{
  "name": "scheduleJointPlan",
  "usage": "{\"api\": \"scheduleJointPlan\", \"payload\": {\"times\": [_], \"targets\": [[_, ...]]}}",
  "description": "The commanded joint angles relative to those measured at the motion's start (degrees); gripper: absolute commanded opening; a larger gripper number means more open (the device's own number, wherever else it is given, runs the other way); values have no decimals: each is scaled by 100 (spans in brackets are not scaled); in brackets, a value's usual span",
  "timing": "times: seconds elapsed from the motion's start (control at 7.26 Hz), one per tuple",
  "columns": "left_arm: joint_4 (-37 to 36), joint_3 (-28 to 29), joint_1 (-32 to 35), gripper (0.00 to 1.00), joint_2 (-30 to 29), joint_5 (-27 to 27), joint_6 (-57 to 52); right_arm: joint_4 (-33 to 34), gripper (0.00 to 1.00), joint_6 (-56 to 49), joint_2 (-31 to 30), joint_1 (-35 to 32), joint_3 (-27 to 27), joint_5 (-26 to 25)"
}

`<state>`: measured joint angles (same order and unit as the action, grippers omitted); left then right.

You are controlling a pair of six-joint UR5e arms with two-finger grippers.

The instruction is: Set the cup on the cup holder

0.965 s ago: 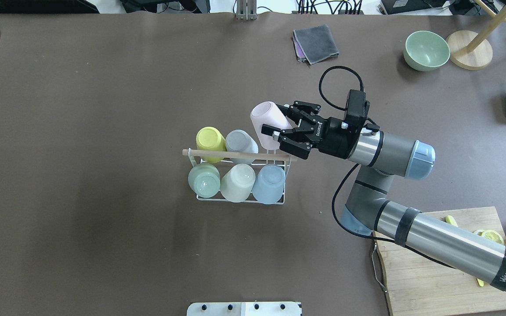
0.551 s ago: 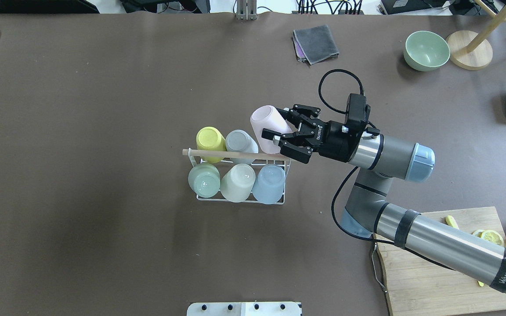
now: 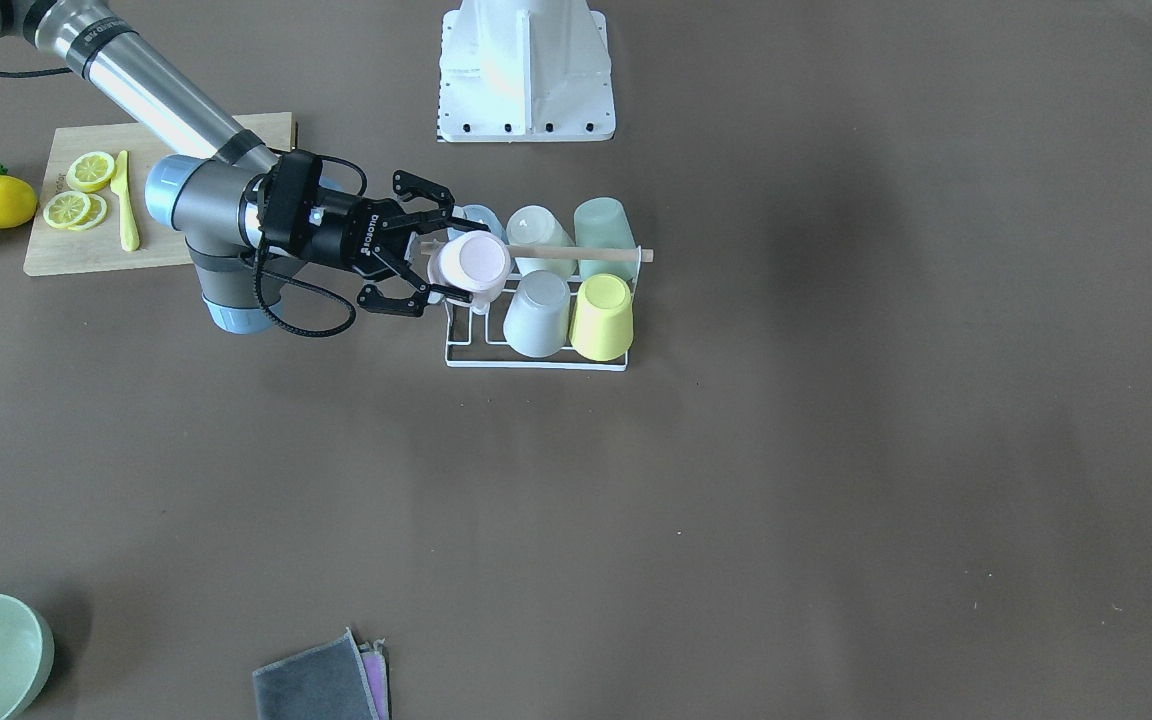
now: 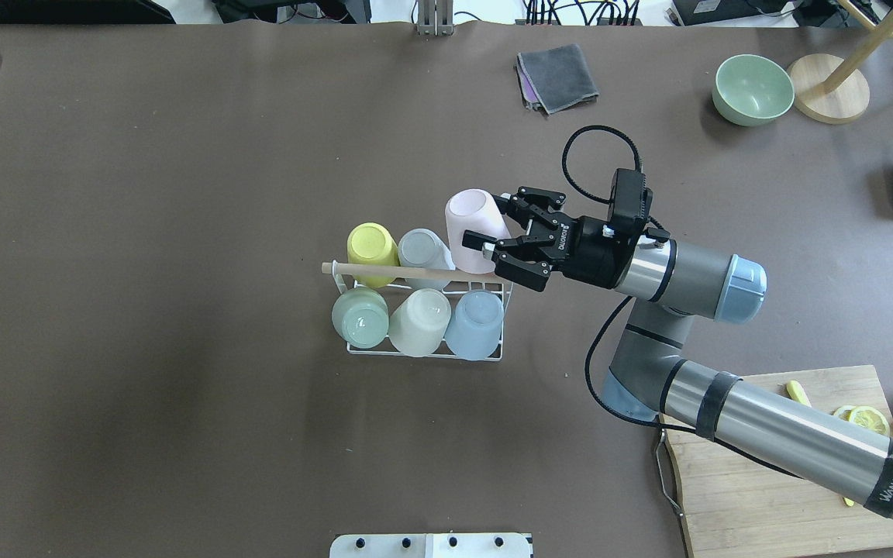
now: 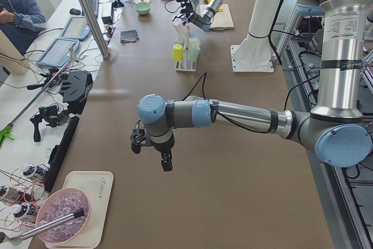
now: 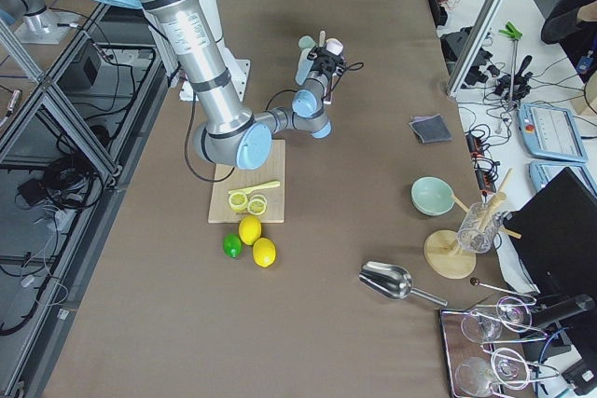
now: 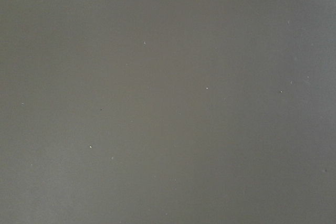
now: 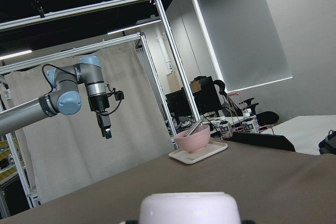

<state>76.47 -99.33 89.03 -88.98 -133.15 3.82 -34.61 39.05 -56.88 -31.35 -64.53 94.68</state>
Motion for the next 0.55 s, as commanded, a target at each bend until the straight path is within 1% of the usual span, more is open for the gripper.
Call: {"api": "scheduleJointPlan", "payload": {"times": [0.0,0.41], "targets": [[35,176,-9,98,3,-9,-65,-2,0,49,10,-90,-51,24],[26,160,9,98,12,-9,-65,-2,0,58,11,-135,-86,33]]}}
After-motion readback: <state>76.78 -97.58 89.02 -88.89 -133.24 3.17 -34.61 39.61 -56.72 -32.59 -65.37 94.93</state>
